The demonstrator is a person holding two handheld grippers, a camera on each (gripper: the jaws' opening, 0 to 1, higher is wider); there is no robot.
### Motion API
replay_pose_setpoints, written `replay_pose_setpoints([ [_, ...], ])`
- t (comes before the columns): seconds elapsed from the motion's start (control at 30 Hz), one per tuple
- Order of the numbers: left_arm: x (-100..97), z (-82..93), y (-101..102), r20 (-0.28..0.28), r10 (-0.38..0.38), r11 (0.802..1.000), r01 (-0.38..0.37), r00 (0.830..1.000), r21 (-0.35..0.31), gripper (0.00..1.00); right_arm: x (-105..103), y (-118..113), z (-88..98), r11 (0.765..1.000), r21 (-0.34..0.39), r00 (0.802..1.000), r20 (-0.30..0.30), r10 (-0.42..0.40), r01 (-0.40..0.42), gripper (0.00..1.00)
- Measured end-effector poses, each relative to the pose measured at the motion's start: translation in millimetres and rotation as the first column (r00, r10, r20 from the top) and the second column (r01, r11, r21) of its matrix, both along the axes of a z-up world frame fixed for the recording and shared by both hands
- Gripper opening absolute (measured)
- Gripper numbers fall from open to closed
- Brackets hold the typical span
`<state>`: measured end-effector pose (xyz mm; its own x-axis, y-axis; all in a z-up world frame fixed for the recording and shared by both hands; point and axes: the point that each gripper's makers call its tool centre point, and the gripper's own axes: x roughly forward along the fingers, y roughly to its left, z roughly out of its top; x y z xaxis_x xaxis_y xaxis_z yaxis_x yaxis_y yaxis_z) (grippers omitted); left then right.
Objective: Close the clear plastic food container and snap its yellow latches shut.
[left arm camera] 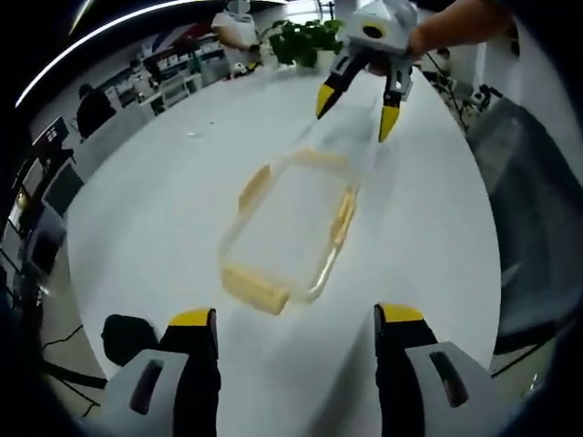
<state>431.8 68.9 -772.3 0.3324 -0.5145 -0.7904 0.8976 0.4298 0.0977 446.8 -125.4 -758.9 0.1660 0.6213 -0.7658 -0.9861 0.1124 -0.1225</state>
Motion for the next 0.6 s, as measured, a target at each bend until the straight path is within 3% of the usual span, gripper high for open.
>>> replay_pose_setpoints([
  [0.47,13.9,-2.1,0.0,0.023,-0.108,0.992,0.106,0.994,0.062,0.63,7.8,3.9,-11.7,0.997,-0.048,0.998,-0.010,0.055,-0.055,0.49],
  [0.6,14.2,-5.5,0.9,0.025,-0.157,0.983,0.153,0.987,0.106,0.63,9.1,5.2,-13.0,0.997,-0.050,0.998,-0.016,0.060,-0.061,0.49],
])
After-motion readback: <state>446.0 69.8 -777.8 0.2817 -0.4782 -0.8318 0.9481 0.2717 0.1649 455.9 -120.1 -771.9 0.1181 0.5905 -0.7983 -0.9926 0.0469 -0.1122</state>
